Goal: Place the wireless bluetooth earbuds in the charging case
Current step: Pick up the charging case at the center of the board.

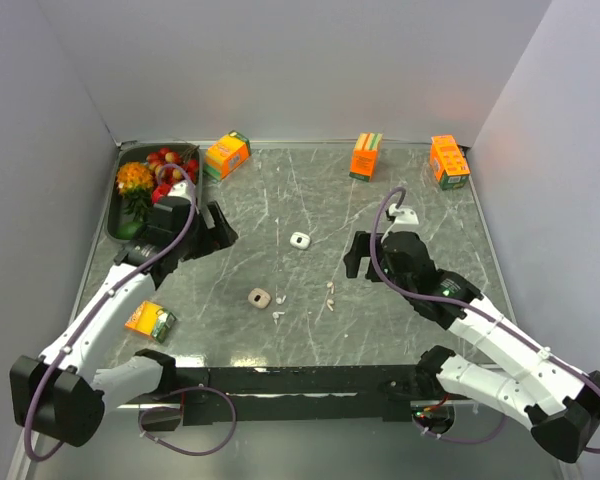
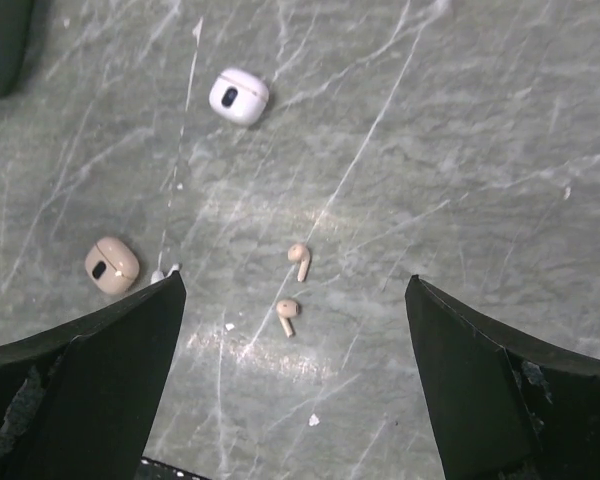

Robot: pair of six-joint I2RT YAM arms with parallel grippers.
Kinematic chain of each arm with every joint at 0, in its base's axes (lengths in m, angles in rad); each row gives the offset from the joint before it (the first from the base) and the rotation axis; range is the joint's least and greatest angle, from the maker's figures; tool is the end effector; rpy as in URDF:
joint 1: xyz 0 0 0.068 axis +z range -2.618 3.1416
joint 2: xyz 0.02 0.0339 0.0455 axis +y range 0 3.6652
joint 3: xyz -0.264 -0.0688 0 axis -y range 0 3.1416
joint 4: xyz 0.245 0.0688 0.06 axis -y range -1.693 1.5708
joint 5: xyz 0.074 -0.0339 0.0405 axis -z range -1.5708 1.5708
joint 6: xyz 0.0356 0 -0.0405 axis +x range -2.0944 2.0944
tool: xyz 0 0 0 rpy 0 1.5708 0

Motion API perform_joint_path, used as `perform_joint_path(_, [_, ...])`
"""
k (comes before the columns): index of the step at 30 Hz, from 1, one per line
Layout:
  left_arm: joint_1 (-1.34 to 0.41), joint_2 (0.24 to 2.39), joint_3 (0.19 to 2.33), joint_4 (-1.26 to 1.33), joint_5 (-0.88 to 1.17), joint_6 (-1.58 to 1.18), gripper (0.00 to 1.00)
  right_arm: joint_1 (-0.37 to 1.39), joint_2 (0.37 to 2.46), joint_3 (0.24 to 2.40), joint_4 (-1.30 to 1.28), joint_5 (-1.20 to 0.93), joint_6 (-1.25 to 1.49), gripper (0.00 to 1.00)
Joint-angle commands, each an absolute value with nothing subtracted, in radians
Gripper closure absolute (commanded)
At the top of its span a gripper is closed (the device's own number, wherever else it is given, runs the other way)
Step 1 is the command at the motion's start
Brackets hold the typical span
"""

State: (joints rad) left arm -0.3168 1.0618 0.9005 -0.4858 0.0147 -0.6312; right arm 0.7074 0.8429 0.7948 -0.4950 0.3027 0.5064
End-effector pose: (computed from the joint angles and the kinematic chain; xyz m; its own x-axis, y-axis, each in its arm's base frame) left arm 0.2186 -0.0722 0.2978 -0.6529 -0.4069 -0.6389 -0.0776 0.8749 -0.4780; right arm 0.1471 0.1118 0.3029 -0.5503 0.1386 -0.8234 -0.1823 0.9424 0.2805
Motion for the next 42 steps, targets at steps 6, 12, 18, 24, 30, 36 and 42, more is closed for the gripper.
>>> perform_joint_path(6, [-0.5, 1.031, 0.861, -0.535, 0.028, -0.572, 0.04, 0.71, 0.936, 0.831, -0.428, 0.161, 0.492, 0.01])
perform_joint_path(12, [-0.681, 1.161, 0.877, -0.531, -0.075, -0.6, 0.04, 0.71, 0.962, 0.807, -0.382, 0.163, 0.515, 0.01])
perform_joint_path(18, [-0.719, 1.324, 0.968, -0.546, -0.112, -0.54, 0.02, 0.712, 0.957, 0.828, -0.448, 0.199, 0.499, 0.01])
perform_joint_path(24, [-0.722, 1.287, 0.919, -0.591, -0.161, -0.543, 0.04, 0.712, 0.893, 0.764, -0.445, 0.19, 0.506, 0.01])
perform_joint_path(30, [-0.721, 1.117, 0.798, -0.494, -0.104, -0.45, 0.07, 0.71, 0.894, 0.753, -0.448, 0.175, 0.52, 0.01])
perform_joint_path(36, [-0.719, 1.277, 0.896, -0.583, -0.011, -0.402, 0.1, 0.71, 0.881, 0.741, -0.439, 0.184, 0.512, 0.01])
perform_joint_path(42, [-0.719, 1.339, 0.9, -0.621, -0.034, -0.454, 0.15, 0.71, 0.881, 0.744, -0.442, 0.176, 0.511, 0.01])
